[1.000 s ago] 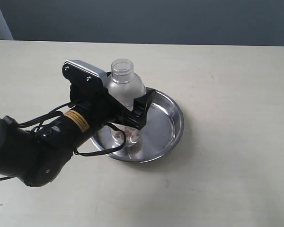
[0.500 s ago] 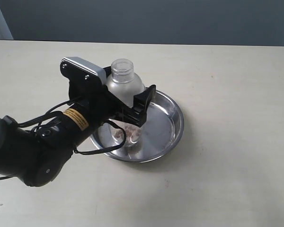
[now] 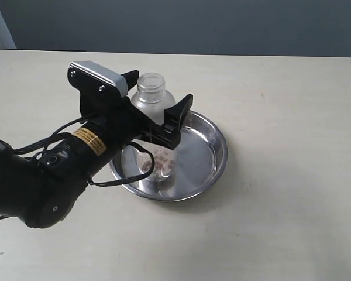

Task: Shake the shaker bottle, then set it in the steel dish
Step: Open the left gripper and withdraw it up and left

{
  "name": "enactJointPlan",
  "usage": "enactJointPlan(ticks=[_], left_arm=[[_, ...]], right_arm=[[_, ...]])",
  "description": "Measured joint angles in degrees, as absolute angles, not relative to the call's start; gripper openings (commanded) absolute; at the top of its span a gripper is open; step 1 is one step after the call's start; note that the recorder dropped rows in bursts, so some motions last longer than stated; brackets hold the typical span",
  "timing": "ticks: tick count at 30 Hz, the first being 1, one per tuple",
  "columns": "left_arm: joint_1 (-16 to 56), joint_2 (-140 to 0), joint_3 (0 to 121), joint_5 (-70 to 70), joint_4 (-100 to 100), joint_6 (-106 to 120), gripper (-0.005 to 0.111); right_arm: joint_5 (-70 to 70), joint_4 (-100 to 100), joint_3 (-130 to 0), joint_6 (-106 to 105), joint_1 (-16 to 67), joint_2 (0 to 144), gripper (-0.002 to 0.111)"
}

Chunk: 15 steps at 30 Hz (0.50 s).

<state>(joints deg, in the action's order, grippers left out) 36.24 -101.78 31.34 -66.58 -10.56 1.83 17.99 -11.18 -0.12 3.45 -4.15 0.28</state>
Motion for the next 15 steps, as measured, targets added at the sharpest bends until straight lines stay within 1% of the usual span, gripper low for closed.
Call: enactJointPlan(ticks=[9, 11, 12, 14, 15], left_arm=[[36.2, -95.8, 31.3, -64.6, -10.6, 4.5, 0.105], [36.2, -93.9, 31.3, -63.5, -10.6, 6.4, 0.102], [36.2, -92.7, 31.3, -62.3, -10.7, 7.7, 0.097], [36.2, -88.5, 31.3, -57.8, -11.8, 11.1, 0.076], [36.2, -86.4, 31.3, -55.6, -12.1, 12.2, 0.058]], right_arm=[[18.0, -11.2, -0.1, 3.4, -4.1, 0.3, -0.001], [18.0, -11.2, -0.1, 3.4, -4.1, 0.3, -0.001], [18.0, -11.2, -0.1, 3.4, -4.1, 0.3, -0.001], [18.0, -11.2, -0.1, 3.4, -4.1, 0.3, -0.001], [18.0, -11.2, -0.1, 3.4, -4.1, 0.3, -0.001]])
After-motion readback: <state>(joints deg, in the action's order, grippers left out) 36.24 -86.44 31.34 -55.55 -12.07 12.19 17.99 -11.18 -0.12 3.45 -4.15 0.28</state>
